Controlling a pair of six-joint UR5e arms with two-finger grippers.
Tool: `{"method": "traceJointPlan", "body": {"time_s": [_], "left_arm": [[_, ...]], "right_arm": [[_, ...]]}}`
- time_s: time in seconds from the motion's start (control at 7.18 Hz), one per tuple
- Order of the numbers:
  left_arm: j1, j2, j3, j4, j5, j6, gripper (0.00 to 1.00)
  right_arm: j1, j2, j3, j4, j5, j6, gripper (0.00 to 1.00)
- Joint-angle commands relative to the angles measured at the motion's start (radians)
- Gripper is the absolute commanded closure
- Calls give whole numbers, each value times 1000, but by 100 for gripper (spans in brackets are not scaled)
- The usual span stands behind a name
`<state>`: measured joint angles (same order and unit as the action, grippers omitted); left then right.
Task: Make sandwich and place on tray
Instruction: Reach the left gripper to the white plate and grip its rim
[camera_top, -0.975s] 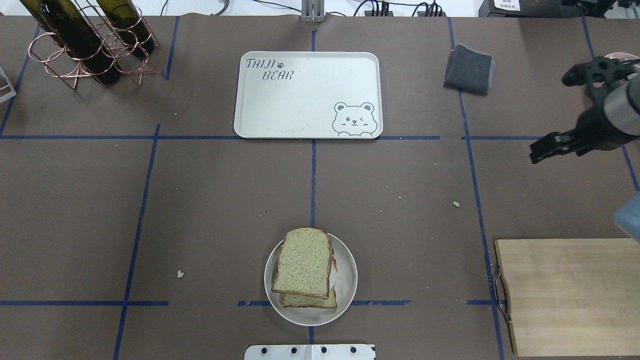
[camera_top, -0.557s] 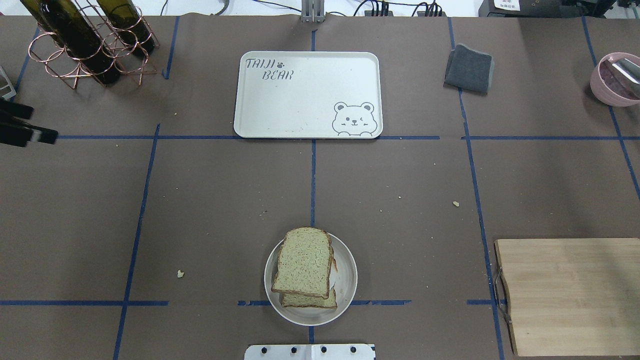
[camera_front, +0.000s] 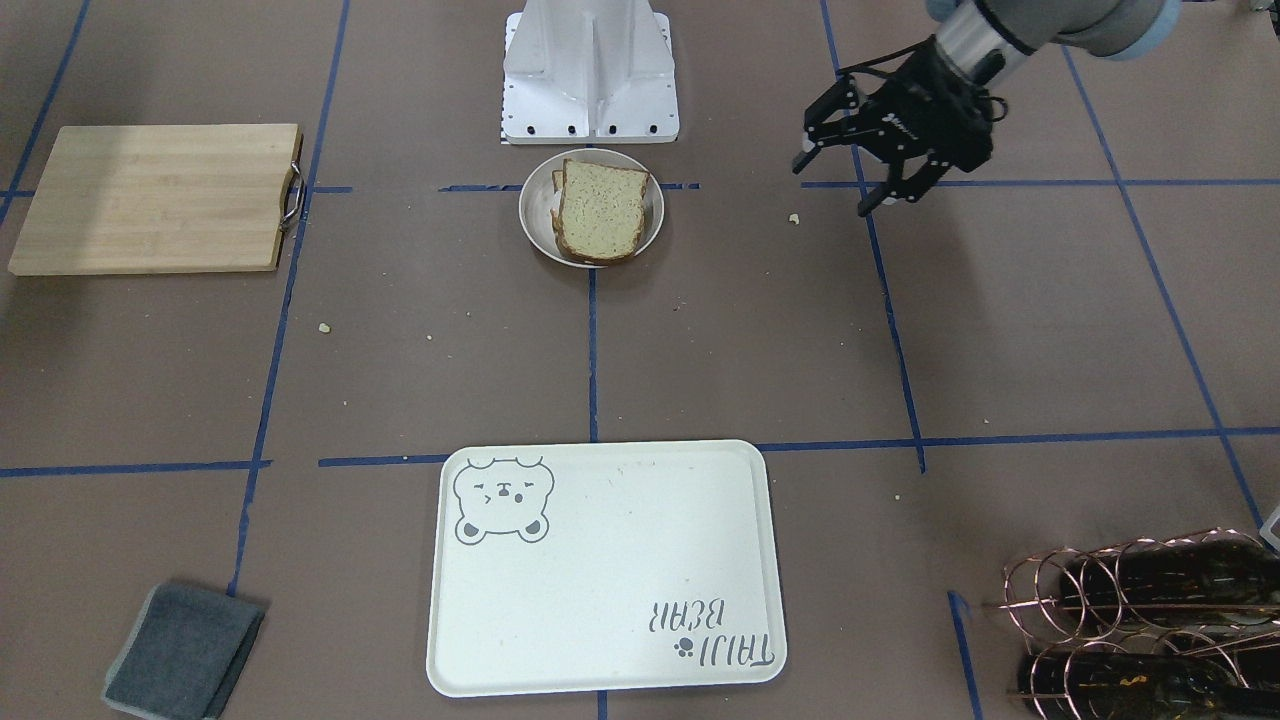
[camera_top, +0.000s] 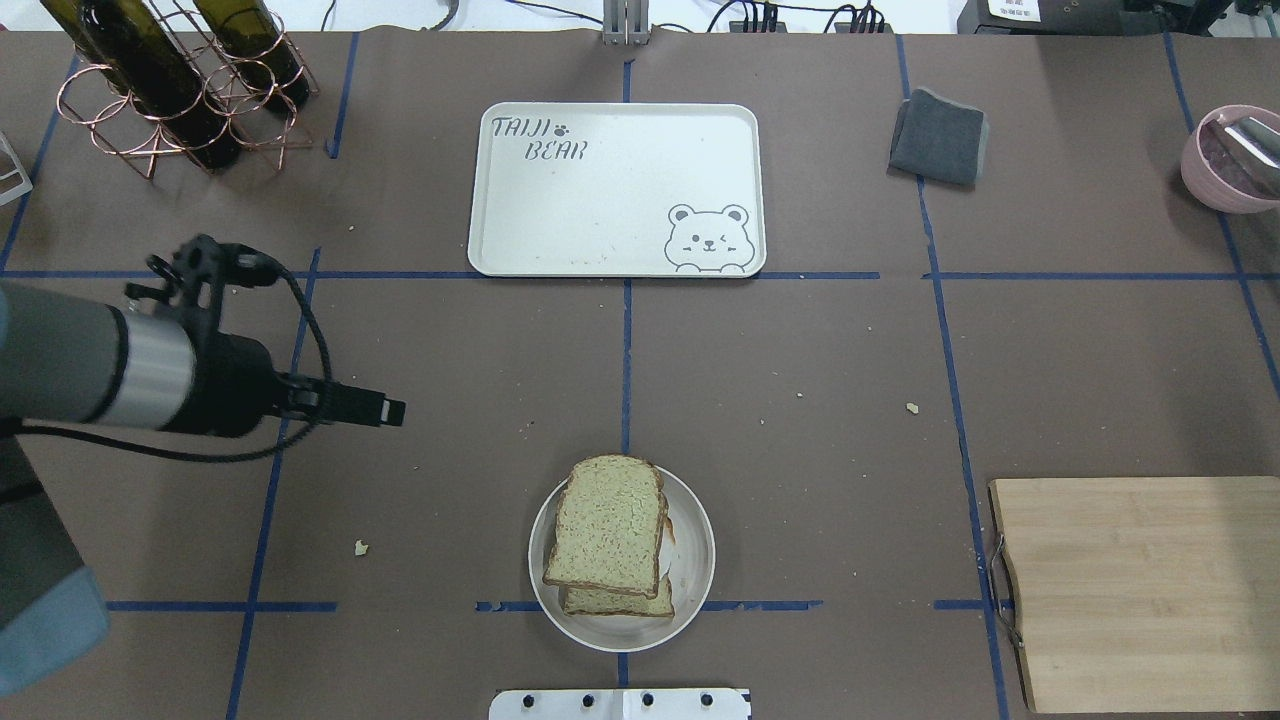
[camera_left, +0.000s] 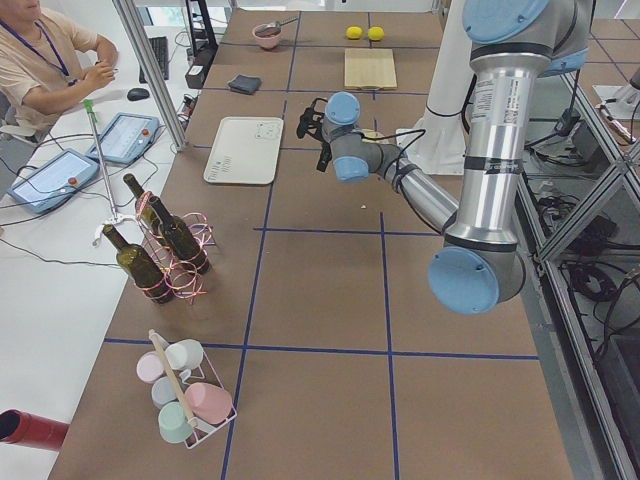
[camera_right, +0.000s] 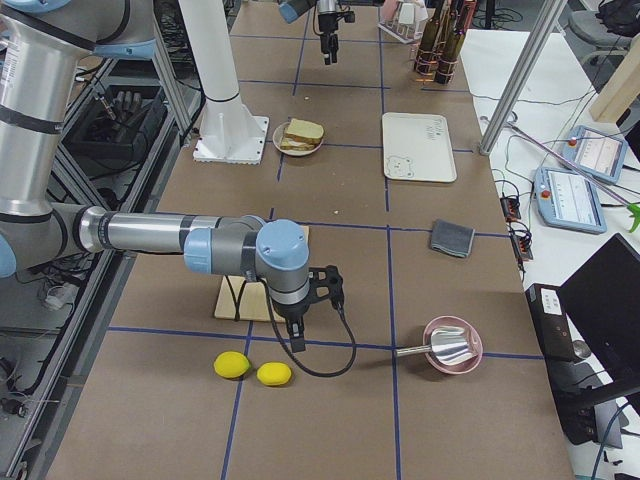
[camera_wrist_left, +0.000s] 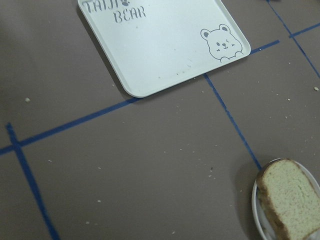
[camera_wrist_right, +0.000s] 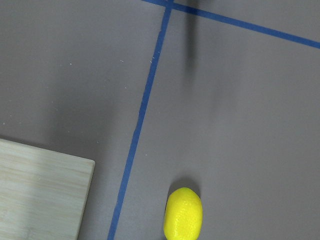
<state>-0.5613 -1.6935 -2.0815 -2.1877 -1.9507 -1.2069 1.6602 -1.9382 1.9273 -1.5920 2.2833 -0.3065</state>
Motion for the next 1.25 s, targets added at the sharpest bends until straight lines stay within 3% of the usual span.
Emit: {"method": "traceJointPlan", "body": {"time_s": [0.0, 0.28, 0.42, 0.98, 1.11], "left_arm": [[232, -75, 65, 34, 264, -254, 24], [299, -179, 203, 34, 329, -310, 37], [299, -186, 218, 34, 329, -310, 38], [351, -196, 242, 34, 329, -312, 62], [351, -202, 251, 34, 329, -312, 64]], "right_arm": [[33, -13, -11, 1, 4, -19, 0], [38, -11, -17, 1, 2, -19, 0], [43, -11, -17, 3, 2, -19, 0], [61, -11, -22, 3, 2, -20, 0], [61, -11, -24, 3, 1, -20, 0]]}}
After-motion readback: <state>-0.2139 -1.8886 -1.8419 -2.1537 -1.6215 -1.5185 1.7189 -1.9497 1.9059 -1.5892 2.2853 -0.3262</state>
